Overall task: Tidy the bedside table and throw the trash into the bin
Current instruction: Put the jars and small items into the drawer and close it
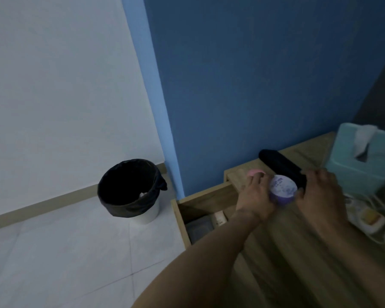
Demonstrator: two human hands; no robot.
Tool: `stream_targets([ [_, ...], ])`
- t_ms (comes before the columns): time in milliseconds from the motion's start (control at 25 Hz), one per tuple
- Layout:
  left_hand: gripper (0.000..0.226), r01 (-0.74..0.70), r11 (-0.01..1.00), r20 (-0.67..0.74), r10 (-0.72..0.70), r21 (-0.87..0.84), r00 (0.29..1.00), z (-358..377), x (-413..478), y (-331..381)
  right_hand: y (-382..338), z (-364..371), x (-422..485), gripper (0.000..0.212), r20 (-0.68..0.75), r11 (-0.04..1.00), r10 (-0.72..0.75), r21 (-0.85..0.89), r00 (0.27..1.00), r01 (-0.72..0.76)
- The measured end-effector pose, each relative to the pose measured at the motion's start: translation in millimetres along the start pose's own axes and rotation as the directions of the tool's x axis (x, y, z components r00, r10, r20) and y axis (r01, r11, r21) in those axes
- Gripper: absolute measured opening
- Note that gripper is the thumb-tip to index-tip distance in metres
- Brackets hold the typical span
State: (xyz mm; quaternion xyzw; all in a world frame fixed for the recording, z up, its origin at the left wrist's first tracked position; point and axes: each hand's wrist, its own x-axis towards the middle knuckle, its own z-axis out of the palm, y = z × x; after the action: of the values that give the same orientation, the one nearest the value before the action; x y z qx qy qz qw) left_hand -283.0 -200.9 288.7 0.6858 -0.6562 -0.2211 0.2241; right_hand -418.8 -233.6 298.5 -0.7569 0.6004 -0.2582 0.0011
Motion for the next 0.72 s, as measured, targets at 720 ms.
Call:
stream_targets([
  [720,0.075,-0.001,1.0,0.014,0.001,0.001,1.0,27.3,-0.7,23.2,90.7,-16.8,-9.1,0.064,0.301,0.907,0.41,-0.232,0.861,-0.351],
])
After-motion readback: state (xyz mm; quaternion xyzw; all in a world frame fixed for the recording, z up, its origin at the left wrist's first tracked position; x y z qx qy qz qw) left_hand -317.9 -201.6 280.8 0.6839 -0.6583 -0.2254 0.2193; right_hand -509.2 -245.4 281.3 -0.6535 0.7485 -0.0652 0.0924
